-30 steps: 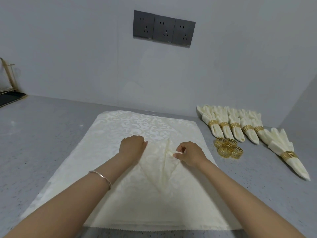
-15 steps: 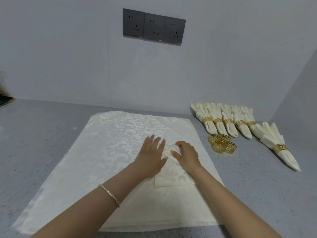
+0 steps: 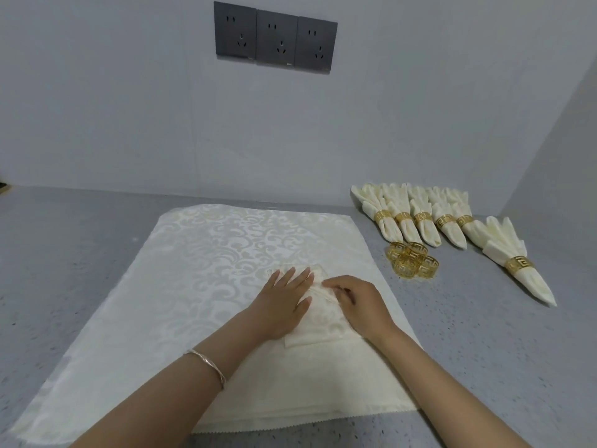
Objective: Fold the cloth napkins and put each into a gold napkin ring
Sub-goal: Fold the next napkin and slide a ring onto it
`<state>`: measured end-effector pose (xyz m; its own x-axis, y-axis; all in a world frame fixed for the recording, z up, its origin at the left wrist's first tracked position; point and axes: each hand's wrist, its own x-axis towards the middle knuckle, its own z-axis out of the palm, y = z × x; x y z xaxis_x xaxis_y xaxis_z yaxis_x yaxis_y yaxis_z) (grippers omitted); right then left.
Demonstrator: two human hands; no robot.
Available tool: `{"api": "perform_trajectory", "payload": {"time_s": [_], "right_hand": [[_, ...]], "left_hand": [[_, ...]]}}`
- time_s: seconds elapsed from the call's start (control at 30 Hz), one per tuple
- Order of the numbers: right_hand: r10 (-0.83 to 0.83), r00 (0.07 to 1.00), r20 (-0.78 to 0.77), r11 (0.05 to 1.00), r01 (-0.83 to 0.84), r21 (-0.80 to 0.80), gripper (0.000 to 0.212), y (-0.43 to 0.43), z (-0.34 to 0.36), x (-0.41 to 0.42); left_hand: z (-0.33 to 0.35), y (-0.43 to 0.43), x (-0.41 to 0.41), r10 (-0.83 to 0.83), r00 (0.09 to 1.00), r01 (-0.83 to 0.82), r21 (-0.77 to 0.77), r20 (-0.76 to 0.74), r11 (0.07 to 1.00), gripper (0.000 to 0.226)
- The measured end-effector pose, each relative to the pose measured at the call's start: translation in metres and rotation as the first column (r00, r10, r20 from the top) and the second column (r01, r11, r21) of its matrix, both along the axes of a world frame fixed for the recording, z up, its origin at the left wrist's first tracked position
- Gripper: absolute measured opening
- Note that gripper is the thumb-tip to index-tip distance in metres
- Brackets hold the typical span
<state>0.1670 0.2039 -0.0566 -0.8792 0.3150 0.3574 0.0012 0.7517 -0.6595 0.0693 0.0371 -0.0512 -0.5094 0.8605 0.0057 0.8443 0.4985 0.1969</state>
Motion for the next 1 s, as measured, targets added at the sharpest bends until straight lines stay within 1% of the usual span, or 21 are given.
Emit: {"api": "perform_trajectory", "payload": {"time_s": [0.23, 0.33, 0.43, 0.5, 0.57, 0.63, 0.73, 0.8, 0.93, 1.0], "right_hand": [[0.051, 0.997, 0.05, 0.991, -0.057, 0.123, 0.033, 0.015, -0.006, 0.063], [0.063, 0.995, 0.082, 0.982, -0.076, 0.171, 0.029, 0.012, 0.0, 0.074], [0.106, 0.987, 0.121, 0.951, -0.136, 0.279, 0.037, 0.008, 0.009, 0.075], [0.144, 0.98, 0.14, 0.916, -0.186, 0.356, 0.042, 0.009, 0.01, 0.074], [0.163, 0.976, 0.145, 0.885, -0.21, 0.415, 0.044, 0.01, 0.01, 0.072], [0.173, 0.973, 0.152, 0.86, -0.224, 0.459, 0.044, 0.01, 0.009, 0.071], [0.184, 0.973, 0.143, 0.851, -0.23, 0.473, 0.039, 0.007, 0.011, 0.068], [0.176, 0.975, 0.139, 0.85, -0.221, 0.478, 0.038, 0.005, 0.011, 0.067], [0.138, 0.975, 0.175, 0.841, -0.209, 0.499, 0.039, 0.005, 0.013, 0.065], [0.126, 0.975, 0.184, 0.839, -0.204, 0.504, 0.037, 0.005, 0.014, 0.064]], "left_hand": [[-0.004, 0.001, -0.003, -0.001, 1.0, 0.001, 0.016, 0.006, 1.0, 0.054], [-0.005, 0.0, -0.003, -0.003, 1.0, 0.002, 0.051, 0.023, 0.999, 0.054], [0.0, -0.009, -0.002, -0.03, 0.995, 0.018, 0.125, 0.096, 0.992, 0.055], [0.005, -0.021, 0.0, -0.067, 0.991, 0.049, 0.148, 0.117, 0.988, 0.059], [0.012, -0.034, 0.002, -0.109, 0.99, 0.098, 0.132, 0.084, 0.987, 0.064], [0.02, -0.048, 0.006, -0.138, 0.99, 0.136, 0.079, 0.025, 0.988, 0.071], [0.03, -0.063, 0.01, -0.153, 0.988, 0.153, 0.024, -0.017, 0.988, 0.082], [0.032, -0.067, 0.009, -0.17, 0.985, 0.17, -0.009, -0.032, 0.985, 0.086], [0.031, -0.068, 0.008, -0.164, 0.986, 0.163, -0.037, -0.031, 0.986, 0.077], [0.03, -0.065, 0.008, -0.138, 0.99, 0.138, -0.001, -0.031, 0.99, 0.071]]}}
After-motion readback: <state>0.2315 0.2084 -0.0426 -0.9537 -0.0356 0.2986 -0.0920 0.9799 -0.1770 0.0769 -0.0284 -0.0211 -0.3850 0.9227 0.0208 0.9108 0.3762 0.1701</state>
